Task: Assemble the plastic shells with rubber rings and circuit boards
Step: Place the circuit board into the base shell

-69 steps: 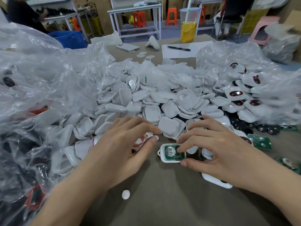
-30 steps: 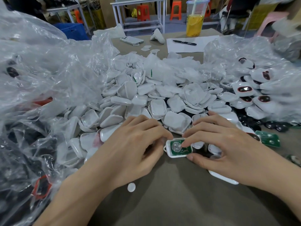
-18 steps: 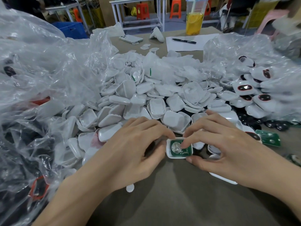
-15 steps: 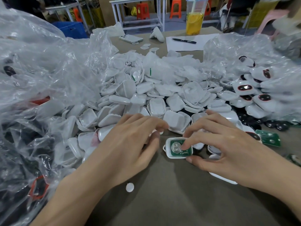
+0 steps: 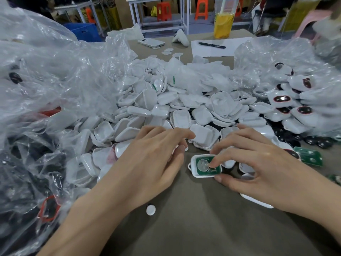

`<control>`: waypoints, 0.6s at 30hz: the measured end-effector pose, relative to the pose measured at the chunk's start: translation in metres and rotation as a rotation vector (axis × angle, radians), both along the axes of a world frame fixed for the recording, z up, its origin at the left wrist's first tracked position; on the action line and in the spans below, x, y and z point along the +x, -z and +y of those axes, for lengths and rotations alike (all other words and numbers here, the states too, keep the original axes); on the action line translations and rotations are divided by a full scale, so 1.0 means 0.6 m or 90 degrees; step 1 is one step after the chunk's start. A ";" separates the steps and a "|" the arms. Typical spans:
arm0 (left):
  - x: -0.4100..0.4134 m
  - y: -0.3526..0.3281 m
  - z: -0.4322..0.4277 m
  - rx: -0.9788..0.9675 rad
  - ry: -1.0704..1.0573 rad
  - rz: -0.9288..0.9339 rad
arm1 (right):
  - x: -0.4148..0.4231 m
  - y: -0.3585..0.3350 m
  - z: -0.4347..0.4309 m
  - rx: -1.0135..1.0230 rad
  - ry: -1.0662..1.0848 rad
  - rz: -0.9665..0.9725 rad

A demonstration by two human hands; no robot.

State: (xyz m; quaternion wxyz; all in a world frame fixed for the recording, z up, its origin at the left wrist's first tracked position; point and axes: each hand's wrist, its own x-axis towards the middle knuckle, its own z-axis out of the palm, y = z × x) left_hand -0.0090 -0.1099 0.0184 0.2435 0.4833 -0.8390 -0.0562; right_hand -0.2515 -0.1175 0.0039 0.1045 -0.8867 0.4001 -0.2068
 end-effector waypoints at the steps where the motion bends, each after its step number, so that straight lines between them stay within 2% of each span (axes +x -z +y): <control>1: 0.000 0.001 0.000 0.002 0.003 0.001 | 0.000 0.001 0.000 0.003 0.003 0.002; 18: 0.004 0.005 -0.009 -0.008 0.006 -0.011 | 0.001 0.011 -0.004 -0.007 0.011 0.024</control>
